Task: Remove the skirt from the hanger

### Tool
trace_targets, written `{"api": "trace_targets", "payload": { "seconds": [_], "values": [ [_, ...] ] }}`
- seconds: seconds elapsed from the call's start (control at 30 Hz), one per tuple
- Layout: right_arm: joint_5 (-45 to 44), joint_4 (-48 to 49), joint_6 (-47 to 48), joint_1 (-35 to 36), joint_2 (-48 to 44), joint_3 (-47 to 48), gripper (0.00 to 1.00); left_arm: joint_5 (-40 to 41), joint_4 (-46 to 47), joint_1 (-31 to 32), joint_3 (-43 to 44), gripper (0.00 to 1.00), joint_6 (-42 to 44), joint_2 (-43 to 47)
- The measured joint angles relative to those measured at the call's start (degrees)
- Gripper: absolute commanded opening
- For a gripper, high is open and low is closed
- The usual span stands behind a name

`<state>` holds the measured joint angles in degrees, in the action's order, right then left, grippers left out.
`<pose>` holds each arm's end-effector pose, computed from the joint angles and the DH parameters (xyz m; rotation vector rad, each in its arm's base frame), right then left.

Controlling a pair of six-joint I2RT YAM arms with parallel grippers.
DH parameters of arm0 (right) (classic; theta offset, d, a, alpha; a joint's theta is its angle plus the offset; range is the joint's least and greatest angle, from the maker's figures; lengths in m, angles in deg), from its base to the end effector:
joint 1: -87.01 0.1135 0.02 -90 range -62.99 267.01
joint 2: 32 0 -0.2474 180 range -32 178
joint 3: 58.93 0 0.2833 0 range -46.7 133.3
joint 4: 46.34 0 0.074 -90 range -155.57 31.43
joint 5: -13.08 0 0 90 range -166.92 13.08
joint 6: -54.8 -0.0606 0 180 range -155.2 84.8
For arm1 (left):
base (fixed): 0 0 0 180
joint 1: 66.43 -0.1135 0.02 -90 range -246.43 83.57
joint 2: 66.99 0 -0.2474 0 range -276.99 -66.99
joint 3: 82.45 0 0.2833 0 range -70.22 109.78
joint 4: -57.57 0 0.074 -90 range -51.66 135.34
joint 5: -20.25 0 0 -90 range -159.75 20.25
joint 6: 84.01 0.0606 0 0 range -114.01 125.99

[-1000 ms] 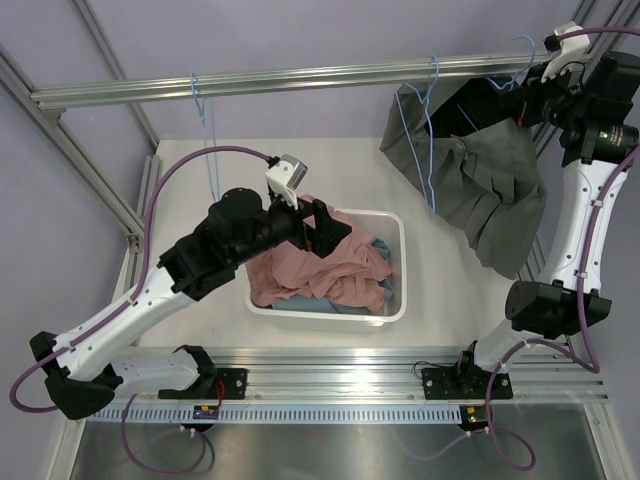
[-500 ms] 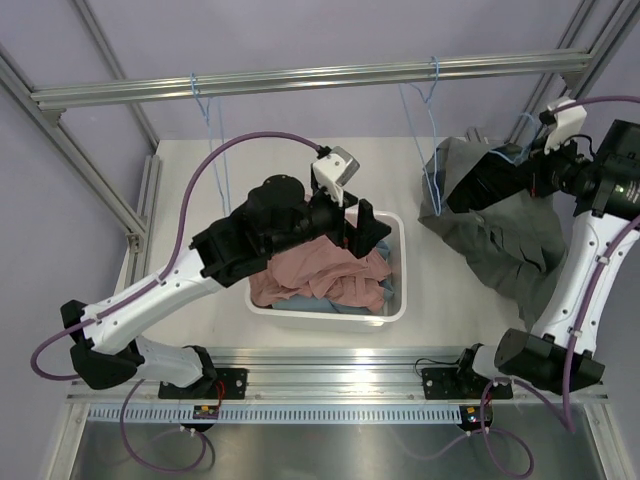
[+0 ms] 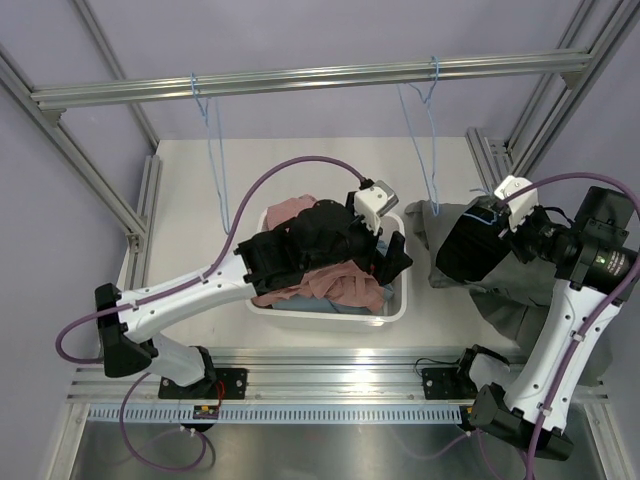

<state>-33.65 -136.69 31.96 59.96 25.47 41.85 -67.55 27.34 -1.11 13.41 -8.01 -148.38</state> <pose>0.1735 -0.0420 0.4300 -1.0317 1.8669 -0.0386 0.1636 -0.3505 0.3924 0.8188 1.7699 -0.9131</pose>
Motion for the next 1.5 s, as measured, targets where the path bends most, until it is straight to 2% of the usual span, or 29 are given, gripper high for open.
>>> {"api": "trace_targets", "payload": {
  "seconds": [0.3, 0.53, 0.8, 0.87, 0.93, 0.97, 1.0, 1.07, 1.1, 1.13, 1.5],
  "values": [
    [2.36, -0.76, 3.93, 1.53, -3.93, -3.26, 0.0, 4.28, 4.57, 5.64, -1.66, 0.98, -3.08, -4.15],
    [3.26, -1.05, 3.1, 3.08, -4.59, -5.51, 0.0, 12.17, 7.85, 6.75, -0.24, 0.97, -6.49, -11.93],
    [4.42, -1.05, -0.68, 3.48, -5.22, -5.77, 0.0, 24.22, 7.13, 6.84, 6.73, 0.87, -9.77, -21.57],
    [4.44, -1.05, -1.6, 3.54, -5.35, -5.77, 0.0, 26.12, 7.04, 6.84, 9.16, 0.79, -9.88, -23.54],
    [4.42, -1.05, -2.54, 3.54, -5.44, -5.77, 0.0, 28.26, 6.45, 6.86, 11.87, 0.64, -10.19, -25.33],
    [4.44, -1.05, -2.95, 3.54, -5.46, -5.75, 0.0, 29.18, 6.21, 6.86, 12.74, 0.54, -10.14, -25.81],
    [4.44, -1.05, -3.26, 3.56, -5.46, -5.68, 0.0, 30.21, 5.97, 6.84, 13.42, 0.37, -10.23, -26.25],
    [4.44, -1.05, -4.02, 3.56, -5.44, -5.42, 0.0, 31.61, 5.42, 6.6, 13.86, 0.21, -10.21, -26.47],
    [4.42, -1.09, -4.42, 3.58, -5.42, -5.16, 0.0, 31.87, 4.94, 6.36, 14.05, 0.05, -9.84, -26.47],
    [4.39, -1.09, -4.72, 3.58, -5.4, -4.83, 0.0, 31.98, 4.52, 6.16, 14.29, 0.0, -10.01, -26.47],
    [4.85, -1.01, -6.99, 3.69, -4.5, 0.09, 0.0, 31.26, 1.51, -0.81, 19.43, 0.0, -5.88, -25.29]
  ]
}}
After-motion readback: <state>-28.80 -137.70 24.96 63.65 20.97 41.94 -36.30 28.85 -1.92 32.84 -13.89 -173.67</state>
